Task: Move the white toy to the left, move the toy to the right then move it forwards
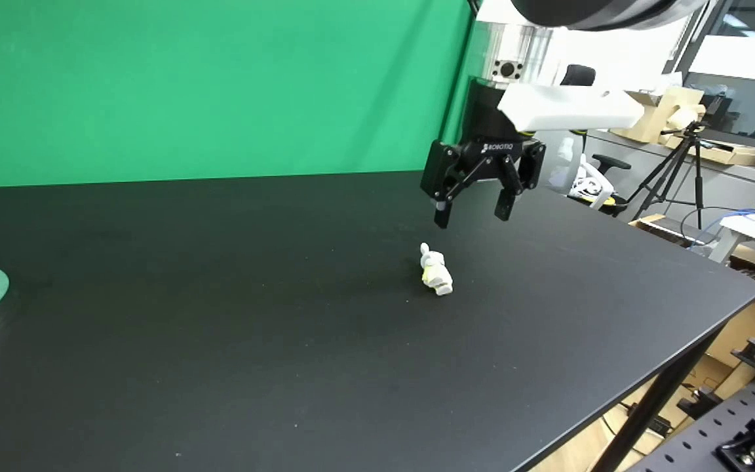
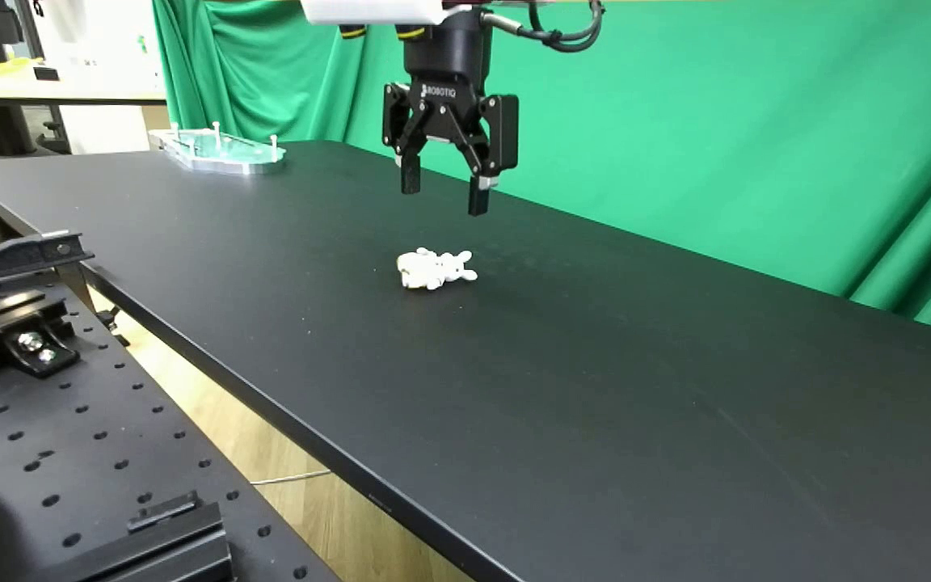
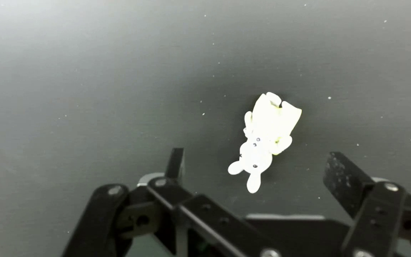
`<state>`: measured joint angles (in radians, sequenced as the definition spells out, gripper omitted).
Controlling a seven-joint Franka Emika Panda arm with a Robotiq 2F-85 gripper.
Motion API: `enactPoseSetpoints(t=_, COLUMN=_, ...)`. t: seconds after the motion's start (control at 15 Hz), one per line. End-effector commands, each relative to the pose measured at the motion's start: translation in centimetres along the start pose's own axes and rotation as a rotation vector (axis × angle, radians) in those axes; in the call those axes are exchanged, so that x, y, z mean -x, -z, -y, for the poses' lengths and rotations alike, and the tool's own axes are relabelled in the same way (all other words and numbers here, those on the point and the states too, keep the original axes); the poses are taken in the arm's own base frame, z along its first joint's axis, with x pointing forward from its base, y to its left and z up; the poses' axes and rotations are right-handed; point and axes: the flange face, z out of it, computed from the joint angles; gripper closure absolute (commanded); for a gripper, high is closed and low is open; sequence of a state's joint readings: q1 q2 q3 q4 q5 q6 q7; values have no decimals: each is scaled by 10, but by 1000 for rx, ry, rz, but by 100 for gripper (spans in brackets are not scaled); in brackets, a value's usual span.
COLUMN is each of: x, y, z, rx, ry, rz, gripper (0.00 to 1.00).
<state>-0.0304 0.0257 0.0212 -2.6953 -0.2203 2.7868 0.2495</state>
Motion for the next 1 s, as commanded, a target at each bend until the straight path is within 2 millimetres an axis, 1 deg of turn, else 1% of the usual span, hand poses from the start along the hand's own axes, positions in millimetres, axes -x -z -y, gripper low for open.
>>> enactPoseSetpoints(t=0.0, x=9, y=-16, z=0, rx=25, ry=-111, rz=-18, gripper=0)
enactPoseSetpoints(t=0.2, x=14, y=-28, z=1, rx=30, ry=-208, rz=15, gripper=0)
enactPoseSetpoints(t=0.33, x=18, y=-35, z=5, rx=25, ry=-234, rz=42, gripper=0)
enactPoseSetpoints(t=0.6, x=23, y=-43, z=11, rx=15, ry=-239, rz=80, gripper=0)
enactPoseSetpoints(t=0.67, x=19, y=-42, z=10, rx=14, ry=-216, rz=70, gripper=0)
enactPoseSetpoints(t=0.93, x=20, y=-44, z=12, rx=13, ry=-212, rz=76, gripper=0)
